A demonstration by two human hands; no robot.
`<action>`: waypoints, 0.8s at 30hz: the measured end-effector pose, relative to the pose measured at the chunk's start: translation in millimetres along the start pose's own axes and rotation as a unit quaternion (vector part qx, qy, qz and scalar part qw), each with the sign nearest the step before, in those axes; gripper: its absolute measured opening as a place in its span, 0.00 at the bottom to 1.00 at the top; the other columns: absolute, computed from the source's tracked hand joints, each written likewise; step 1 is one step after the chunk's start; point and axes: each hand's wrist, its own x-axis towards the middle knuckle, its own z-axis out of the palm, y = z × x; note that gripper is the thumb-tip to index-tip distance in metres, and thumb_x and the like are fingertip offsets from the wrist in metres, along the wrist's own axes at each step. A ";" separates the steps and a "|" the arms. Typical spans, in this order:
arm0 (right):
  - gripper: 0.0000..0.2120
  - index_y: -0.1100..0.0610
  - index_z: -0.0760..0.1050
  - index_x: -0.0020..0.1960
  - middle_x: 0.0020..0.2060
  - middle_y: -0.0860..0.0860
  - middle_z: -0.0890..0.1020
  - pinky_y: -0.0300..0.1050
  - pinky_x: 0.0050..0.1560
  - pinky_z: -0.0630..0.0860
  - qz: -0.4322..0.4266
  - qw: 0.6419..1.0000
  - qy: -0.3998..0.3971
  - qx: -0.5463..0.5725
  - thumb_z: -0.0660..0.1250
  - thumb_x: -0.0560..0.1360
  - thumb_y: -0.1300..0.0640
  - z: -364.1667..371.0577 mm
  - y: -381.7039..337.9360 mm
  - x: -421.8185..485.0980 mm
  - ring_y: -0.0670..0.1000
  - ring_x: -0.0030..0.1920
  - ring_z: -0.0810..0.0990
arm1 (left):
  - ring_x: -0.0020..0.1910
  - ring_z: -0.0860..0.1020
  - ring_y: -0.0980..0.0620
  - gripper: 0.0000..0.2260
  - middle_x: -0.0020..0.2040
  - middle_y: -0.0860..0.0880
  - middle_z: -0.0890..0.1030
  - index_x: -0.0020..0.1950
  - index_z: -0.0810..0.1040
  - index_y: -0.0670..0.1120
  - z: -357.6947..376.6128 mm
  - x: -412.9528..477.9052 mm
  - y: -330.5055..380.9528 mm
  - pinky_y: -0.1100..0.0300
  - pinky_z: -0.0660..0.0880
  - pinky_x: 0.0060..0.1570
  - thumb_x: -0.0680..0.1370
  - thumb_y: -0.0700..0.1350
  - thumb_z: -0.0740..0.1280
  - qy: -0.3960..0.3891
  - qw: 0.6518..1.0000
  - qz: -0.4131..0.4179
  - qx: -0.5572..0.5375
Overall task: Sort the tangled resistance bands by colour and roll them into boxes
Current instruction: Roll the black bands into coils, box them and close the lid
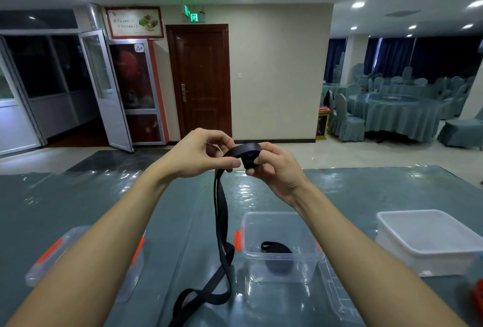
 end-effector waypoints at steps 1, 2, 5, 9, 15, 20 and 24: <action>0.13 0.66 0.80 0.51 0.38 0.57 0.84 0.42 0.37 0.80 -0.002 1.000 0.005 0.026 0.66 0.67 0.68 0.6 2.8 -1.3 0.50 0.36 0.81 | 0.44 0.89 0.41 0.16 0.39 0.50 0.84 0.54 0.86 0.56 1.9 -1.6 -0.8 0.44 0.83 0.52 0.72 0.60 0.83 0.004 1.000 -0.004 -0.011; 0.12 0.66 0.81 0.50 0.39 0.57 0.84 0.42 0.37 0.79 -0.001 0.999 0.012 0.047 0.66 0.67 0.69 1.2 5.4 -2.6 0.51 0.37 0.81 | 0.43 0.88 0.41 0.16 0.39 0.51 0.84 0.54 0.87 0.56 3.5 -2.8 -1.9 0.46 0.83 0.51 0.71 0.60 0.84 0.008 1.000 -0.007 -0.018; 0.11 0.67 0.80 0.47 0.40 0.59 0.81 0.41 0.36 0.76 0.014 0.994 0.035 0.098 0.66 0.65 0.69 5.4 11.6 -6.2 0.52 0.40 0.76 | 0.38 0.85 0.51 0.17 0.39 0.56 0.82 0.52 0.87 0.57 7.0 -5.1 -4.1 0.51 0.81 0.48 0.69 0.60 0.85 0.014 0.999 -0.018 -0.024; 0.12 0.67 0.73 0.51 0.51 0.64 0.73 0.41 0.37 0.72 0.022 0.974 0.048 0.218 0.61 0.69 0.71 15.6 17.6 -7.6 0.52 0.39 0.72 | 0.42 0.88 0.49 0.21 0.44 0.53 0.87 0.54 0.87 0.56 18.8 -7.0 -0.8 0.50 0.83 0.52 0.67 0.63 0.84 0.048 0.998 -0.025 -0.026; 0.10 0.69 0.76 0.58 0.47 0.61 0.81 0.41 0.40 0.78 0.056 0.950 0.007 0.307 0.63 0.77 0.72 6.7 30.2 -16.5 0.52 0.40 0.79 | 0.52 0.88 0.52 0.20 0.52 0.47 0.90 0.62 0.87 0.43 50.2 -10.1 -5.2 0.63 0.83 0.54 0.70 0.40 0.85 0.134 0.978 0.004 -0.158; 0.16 0.62 0.83 0.64 0.48 0.54 0.87 0.42 0.49 0.77 0.066 0.997 0.026 -0.009 0.75 0.77 0.67 -18.1 39.3 -32.0 0.49 0.46 0.86 | 0.54 0.89 0.51 0.19 0.53 0.50 0.91 0.62 0.89 0.44 48.9 -15.6 -11.8 0.59 0.84 0.58 0.72 0.38 0.84 0.097 0.988 0.003 -0.119; 0.17 0.47 0.89 0.57 0.48 0.49 0.90 0.36 0.42 0.77 0.039 0.951 0.060 -0.302 0.86 0.69 0.55 -33.5 16.8 -37.8 0.44 0.42 0.86 | 0.51 0.90 0.53 0.18 0.50 0.53 0.91 0.60 0.90 0.46 42.6 -11.8 -14.5 0.56 0.86 0.57 0.72 0.38 0.85 0.025 0.999 -0.003 -0.024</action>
